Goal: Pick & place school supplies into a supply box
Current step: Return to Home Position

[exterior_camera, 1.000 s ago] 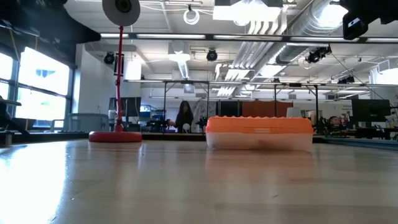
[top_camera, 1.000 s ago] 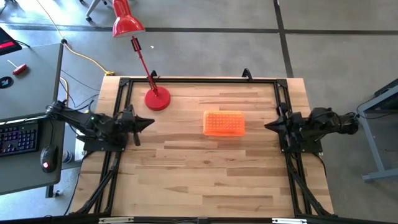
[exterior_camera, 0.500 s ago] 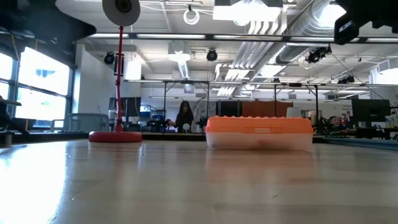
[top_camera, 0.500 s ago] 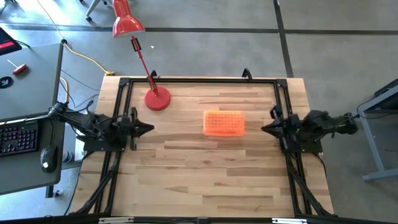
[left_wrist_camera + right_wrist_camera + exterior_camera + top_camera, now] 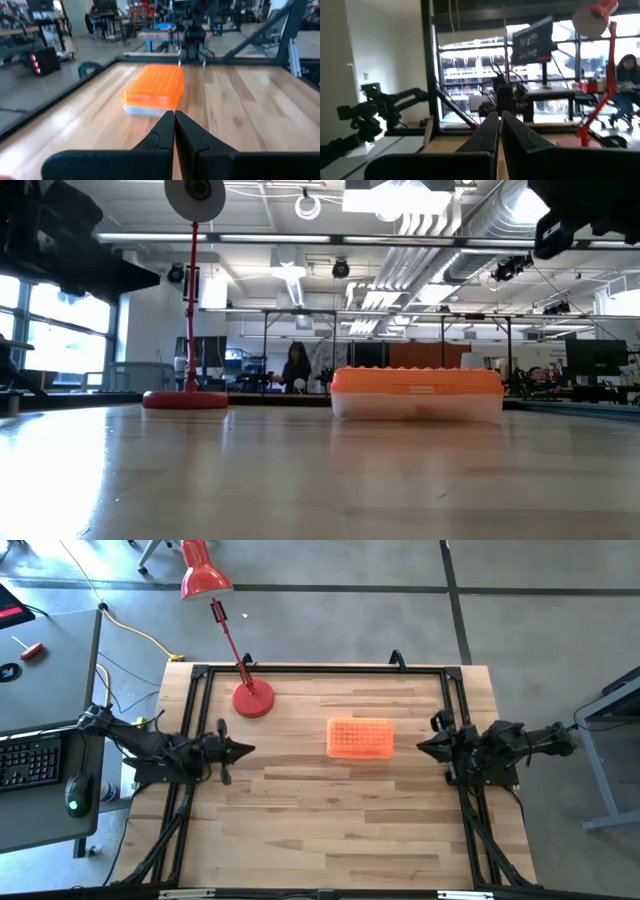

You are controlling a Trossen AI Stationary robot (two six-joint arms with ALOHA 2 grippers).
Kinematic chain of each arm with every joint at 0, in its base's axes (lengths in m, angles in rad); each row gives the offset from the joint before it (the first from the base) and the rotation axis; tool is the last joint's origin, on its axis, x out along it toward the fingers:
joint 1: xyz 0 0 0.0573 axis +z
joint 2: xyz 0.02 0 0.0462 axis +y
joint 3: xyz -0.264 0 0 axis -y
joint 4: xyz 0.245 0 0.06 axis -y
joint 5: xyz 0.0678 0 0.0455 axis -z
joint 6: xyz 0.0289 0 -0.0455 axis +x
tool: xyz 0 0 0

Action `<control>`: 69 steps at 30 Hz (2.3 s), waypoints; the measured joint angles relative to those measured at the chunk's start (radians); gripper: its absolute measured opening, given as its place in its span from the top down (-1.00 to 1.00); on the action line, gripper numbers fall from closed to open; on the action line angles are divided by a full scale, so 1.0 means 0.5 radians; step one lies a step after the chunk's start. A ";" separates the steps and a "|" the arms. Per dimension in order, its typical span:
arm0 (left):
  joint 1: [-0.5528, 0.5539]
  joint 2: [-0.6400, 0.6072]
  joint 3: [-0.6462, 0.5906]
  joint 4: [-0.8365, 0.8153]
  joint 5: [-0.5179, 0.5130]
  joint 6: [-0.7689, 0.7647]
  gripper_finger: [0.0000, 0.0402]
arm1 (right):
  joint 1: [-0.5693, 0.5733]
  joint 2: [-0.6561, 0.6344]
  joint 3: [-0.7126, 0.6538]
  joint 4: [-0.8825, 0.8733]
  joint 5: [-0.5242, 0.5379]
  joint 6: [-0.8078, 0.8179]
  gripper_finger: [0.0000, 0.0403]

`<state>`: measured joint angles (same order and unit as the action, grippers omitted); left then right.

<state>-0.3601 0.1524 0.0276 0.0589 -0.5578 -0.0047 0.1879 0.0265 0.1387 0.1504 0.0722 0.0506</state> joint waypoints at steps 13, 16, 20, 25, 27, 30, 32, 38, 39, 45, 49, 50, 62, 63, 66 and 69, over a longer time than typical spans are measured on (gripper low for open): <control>0.000 0.035 -0.020 0.004 0.020 -0.157 0.80 | 0.000 0.000 -0.257 -0.004 0.103 0.089 1.00; 0.000 0.035 -0.020 0.004 0.021 -0.157 0.80 | 0.000 0.001 -0.258 -0.057 0.076 0.141 1.00; 0.000 0.034 -0.022 0.005 0.022 -0.157 0.80 | 0.000 0.001 -0.258 -0.091 0.141 0.221 1.00; 0.000 0.034 -0.022 0.005 0.023 -0.157 0.80 | 0.000 0.001 -0.258 -0.131 0.152 0.580 1.00; 0.000 0.034 -0.023 0.004 0.023 -0.158 0.80 | 0.000 0.001 -0.258 -0.130 0.151 0.608 1.00; 0.000 0.034 -0.023 0.005 0.024 -0.158 0.80 | 0.000 0.001 -0.258 -0.128 0.150 0.613 1.00; 0.000 0.034 -0.024 0.005 0.024 -0.158 0.80 | 0.000 0.001 -0.259 -0.129 0.150 0.613 1.00; 0.000 0.034 -0.024 0.005 0.024 -0.158 0.80 | 0.000 0.001 -0.259 -0.128 0.150 0.615 1.00; 0.000 0.034 -0.024 0.005 0.024 -0.158 0.80 | 0.000 0.000 -0.259 -0.128 0.150 0.615 1.00; 0.000 0.034 -0.026 0.005 0.024 -0.158 0.80 | 0.000 0.001 -0.259 -0.128 0.150 0.615 1.00; 0.000 0.034 -0.026 0.004 0.024 -0.158 0.80 | 0.000 0.000 -0.259 -0.128 0.150 0.615 1.00; 0.000 0.034 -0.026 0.004 0.024 -0.158 0.80 | 0.000 0.000 -0.259 -0.128 0.150 0.616 1.00; 0.000 0.034 -0.026 0.005 0.024 -0.158 0.80 | 0.000 0.000 -0.259 -0.128 0.150 0.615 1.00; 0.000 0.034 -0.026 0.005 0.023 -0.158 0.80 | 0.000 0.000 -0.259 -0.128 0.150 0.615 1.00; 0.000 0.034 -0.026 0.005 0.024 -0.158 0.80 | 0.000 0.000 -0.259 -0.128 0.150 0.615 1.00; 0.000 0.035 -0.026 0.004 0.024 -0.158 0.80 | 0.000 0.000 -0.259 -0.128 0.150 0.615 1.00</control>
<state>-0.3601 0.1698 0.0143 0.0611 -0.5458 -0.0837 0.1879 0.0265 0.0090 0.0864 0.1471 0.3580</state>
